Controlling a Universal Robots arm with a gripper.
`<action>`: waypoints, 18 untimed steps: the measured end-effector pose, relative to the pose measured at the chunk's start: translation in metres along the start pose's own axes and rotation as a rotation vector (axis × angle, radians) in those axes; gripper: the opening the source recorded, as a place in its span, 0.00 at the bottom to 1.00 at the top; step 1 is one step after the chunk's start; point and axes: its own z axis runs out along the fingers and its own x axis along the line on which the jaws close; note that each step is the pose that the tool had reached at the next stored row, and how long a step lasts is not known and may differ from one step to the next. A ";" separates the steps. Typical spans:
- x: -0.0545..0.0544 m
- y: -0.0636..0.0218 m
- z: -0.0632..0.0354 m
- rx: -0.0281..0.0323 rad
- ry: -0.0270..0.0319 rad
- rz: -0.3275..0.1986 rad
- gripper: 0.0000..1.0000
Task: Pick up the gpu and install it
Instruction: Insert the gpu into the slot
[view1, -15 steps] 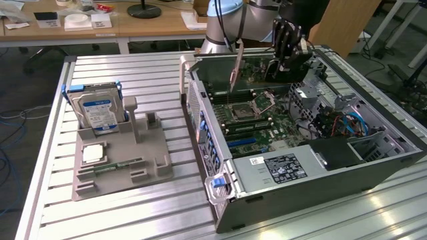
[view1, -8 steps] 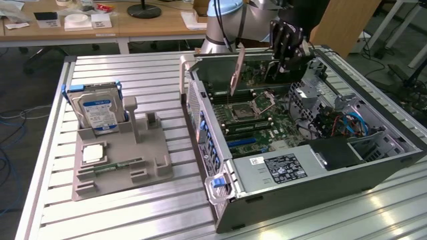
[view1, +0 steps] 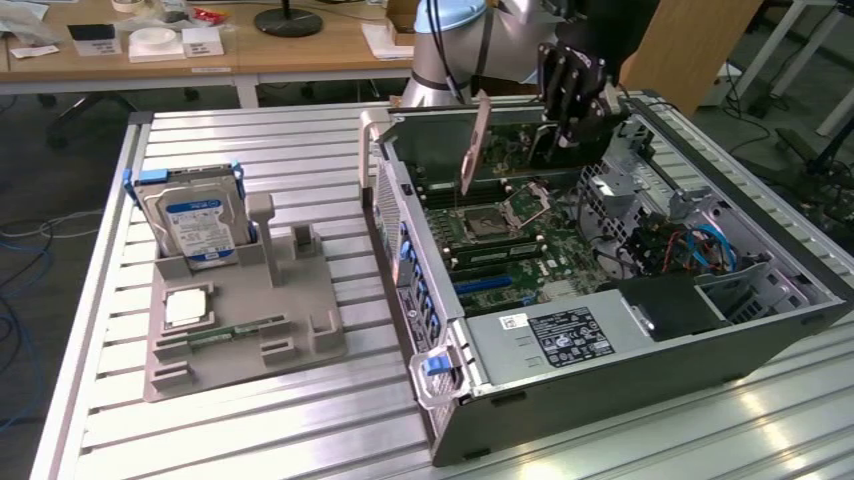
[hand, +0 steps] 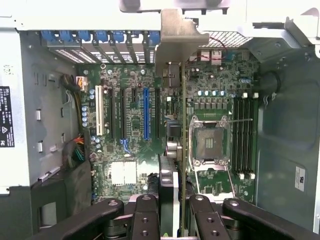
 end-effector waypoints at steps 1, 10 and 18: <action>0.000 0.0000 0.0006 -0.0002 0.0001 -0.002 0.28; 0.000 0.0001 0.0056 -0.0012 -0.0001 -0.012 0.28; 0.001 0.0002 0.0107 -0.0020 -0.0003 -0.017 0.28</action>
